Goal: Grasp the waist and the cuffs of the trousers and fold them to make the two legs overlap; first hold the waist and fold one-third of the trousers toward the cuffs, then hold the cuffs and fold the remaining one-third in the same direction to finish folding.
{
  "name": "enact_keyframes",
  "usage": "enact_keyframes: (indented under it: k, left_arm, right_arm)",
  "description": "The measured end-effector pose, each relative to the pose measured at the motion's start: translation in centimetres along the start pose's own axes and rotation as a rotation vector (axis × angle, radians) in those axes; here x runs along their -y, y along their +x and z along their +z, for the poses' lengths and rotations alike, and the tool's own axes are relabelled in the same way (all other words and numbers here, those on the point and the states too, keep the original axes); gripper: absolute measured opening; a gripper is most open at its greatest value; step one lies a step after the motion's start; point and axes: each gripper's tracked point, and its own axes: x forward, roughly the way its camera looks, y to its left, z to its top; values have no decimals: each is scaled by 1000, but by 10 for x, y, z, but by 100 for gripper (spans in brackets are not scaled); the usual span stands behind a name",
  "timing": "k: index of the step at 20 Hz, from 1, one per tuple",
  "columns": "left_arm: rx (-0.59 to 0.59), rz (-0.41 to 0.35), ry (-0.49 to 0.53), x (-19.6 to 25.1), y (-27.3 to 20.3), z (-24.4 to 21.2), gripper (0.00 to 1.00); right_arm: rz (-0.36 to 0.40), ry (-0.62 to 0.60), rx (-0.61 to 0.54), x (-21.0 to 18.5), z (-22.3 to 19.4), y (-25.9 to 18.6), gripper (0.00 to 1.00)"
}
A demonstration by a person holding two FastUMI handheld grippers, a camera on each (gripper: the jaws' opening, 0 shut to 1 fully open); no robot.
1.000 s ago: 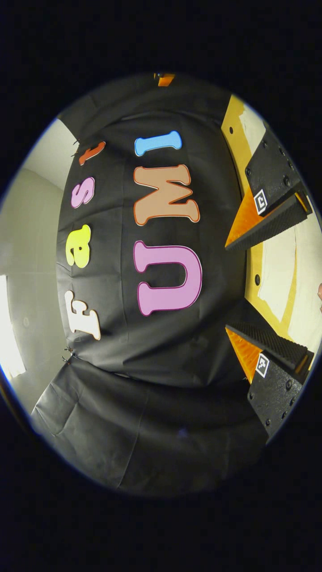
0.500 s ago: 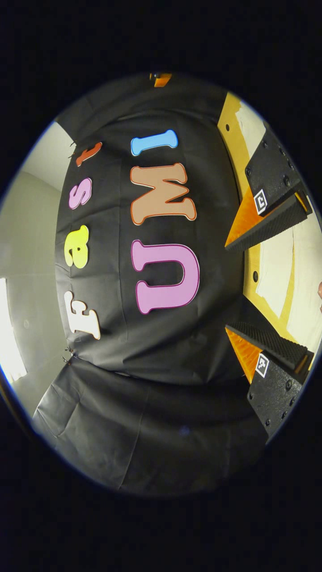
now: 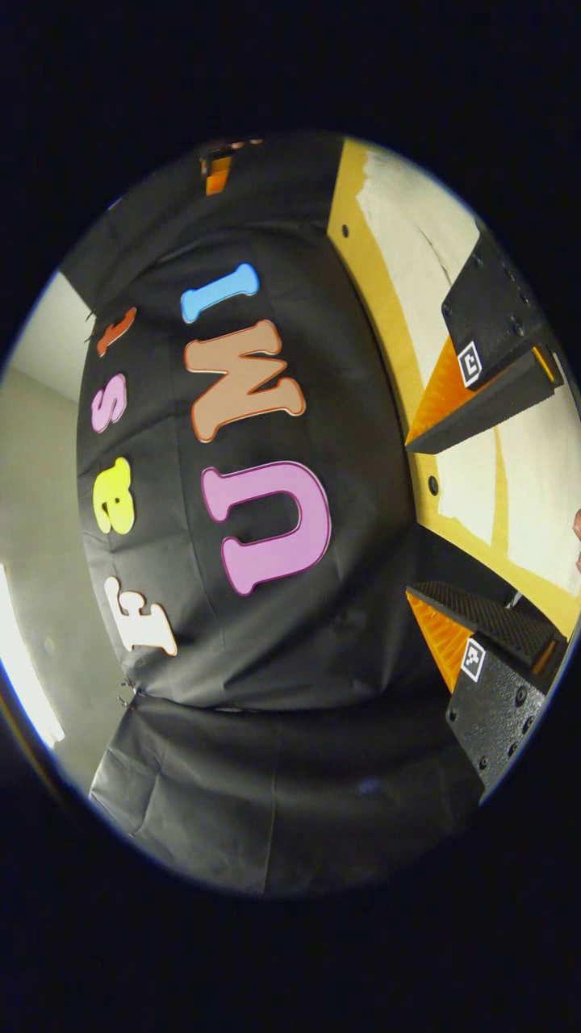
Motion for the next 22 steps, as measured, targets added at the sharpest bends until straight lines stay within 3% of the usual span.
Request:
enact_keyframes:
  k: [1,6,10,22]
  left_arm:
    - [-13,-10,35,-1,-2,-8,96]
    - [-94,-65,215,-1,-17,-57,96]
    - [-143,-163,374,3,-27,-92,96]
    - [-317,-459,690,19,-57,-219,96]
  right_arm:
    - [1,0,-1,-3,0,0,97]
    - [12,-7,-14,-17,-5,-6,97]
    - [10,-23,-10,-23,-5,-12,97]
    - [-18,-56,-47,-31,-23,-27,97]
